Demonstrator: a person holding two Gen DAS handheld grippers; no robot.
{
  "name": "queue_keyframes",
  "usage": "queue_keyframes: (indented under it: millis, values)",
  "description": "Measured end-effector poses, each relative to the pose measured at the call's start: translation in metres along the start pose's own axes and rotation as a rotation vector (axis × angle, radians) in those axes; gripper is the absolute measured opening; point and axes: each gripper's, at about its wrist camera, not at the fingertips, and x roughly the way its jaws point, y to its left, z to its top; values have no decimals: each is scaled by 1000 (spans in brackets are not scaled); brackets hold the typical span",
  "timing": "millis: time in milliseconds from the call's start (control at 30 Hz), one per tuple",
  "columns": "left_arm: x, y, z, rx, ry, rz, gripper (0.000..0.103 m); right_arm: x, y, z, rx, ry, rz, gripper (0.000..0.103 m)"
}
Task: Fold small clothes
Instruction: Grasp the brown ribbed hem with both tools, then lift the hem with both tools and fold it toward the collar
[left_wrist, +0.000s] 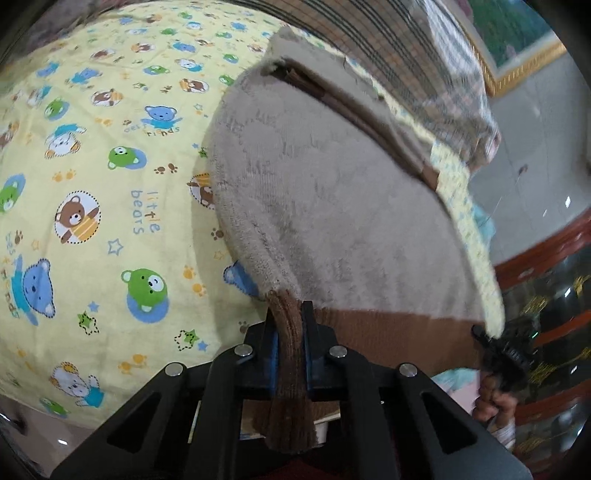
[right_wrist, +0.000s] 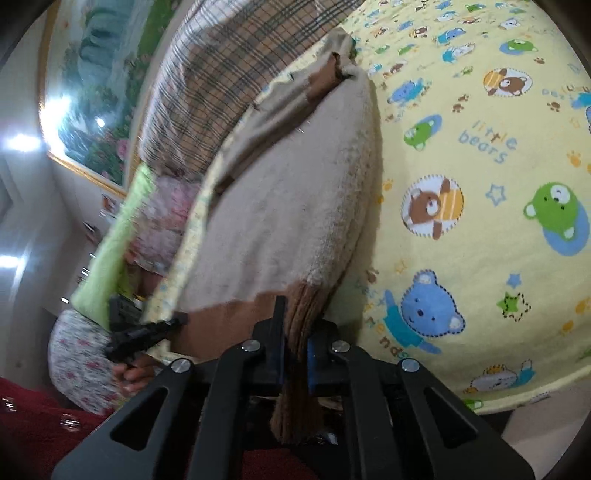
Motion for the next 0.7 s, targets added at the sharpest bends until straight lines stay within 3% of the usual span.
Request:
queue_keyframes:
  millis: [167,367,700]
  values:
    - [-11,-10,16,17,-50,-31,8,-6,12,18,-9,-63,123,9]
    - [-26,-32,62,56,-139,-65,7,0,33,60,-37,-133,230,9]
    - [-17,-65,169,101,-278,-57,6,30,58,172,-81,-235,231,9]
